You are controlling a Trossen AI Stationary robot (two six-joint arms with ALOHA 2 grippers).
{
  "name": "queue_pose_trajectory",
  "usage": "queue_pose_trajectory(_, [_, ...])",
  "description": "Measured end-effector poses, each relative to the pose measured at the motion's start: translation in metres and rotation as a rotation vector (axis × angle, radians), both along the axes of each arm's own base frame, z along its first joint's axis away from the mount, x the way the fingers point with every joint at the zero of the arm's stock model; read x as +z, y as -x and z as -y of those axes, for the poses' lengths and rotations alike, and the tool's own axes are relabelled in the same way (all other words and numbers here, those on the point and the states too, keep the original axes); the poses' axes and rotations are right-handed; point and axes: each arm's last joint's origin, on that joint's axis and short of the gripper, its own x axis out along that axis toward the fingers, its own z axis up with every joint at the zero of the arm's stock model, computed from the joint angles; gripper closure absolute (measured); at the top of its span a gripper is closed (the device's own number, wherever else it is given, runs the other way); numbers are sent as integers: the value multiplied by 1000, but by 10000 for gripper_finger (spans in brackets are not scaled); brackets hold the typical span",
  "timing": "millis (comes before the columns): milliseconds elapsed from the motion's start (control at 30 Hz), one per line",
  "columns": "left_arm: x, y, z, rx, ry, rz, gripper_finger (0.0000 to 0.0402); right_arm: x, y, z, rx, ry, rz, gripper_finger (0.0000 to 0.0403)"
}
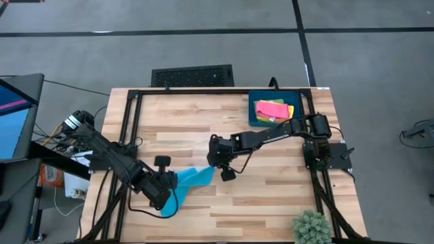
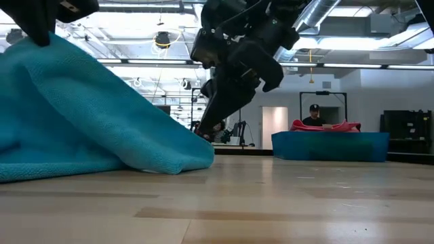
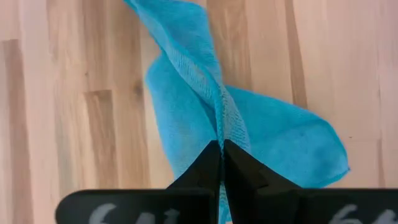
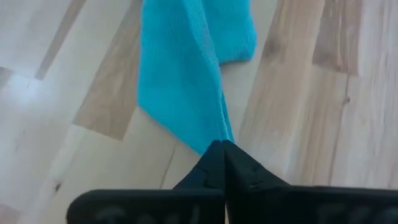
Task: Fold microfiber towels
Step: Fold the light blue microfiber towel
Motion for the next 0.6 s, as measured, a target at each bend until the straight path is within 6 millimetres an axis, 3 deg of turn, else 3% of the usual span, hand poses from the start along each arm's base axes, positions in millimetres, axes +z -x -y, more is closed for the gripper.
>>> queue_pose_trajectory(100, [2,0,0,1,-6,-1,401,1,-1,0,-2,0,11,398])
queue_pose_trajectory(200, [2,1,-1,1,-9,-4,401,1,-2,1,-8,-5,23,381])
queue_pose_trajectory(433, [2,1,-1,1,-11,-7,401,2,-4,3,-19,-9,43,262])
queue_pose_trajectory(600, [2,1,-1,1,-10,-7,399,-16,-7,4,5,11,9,182])
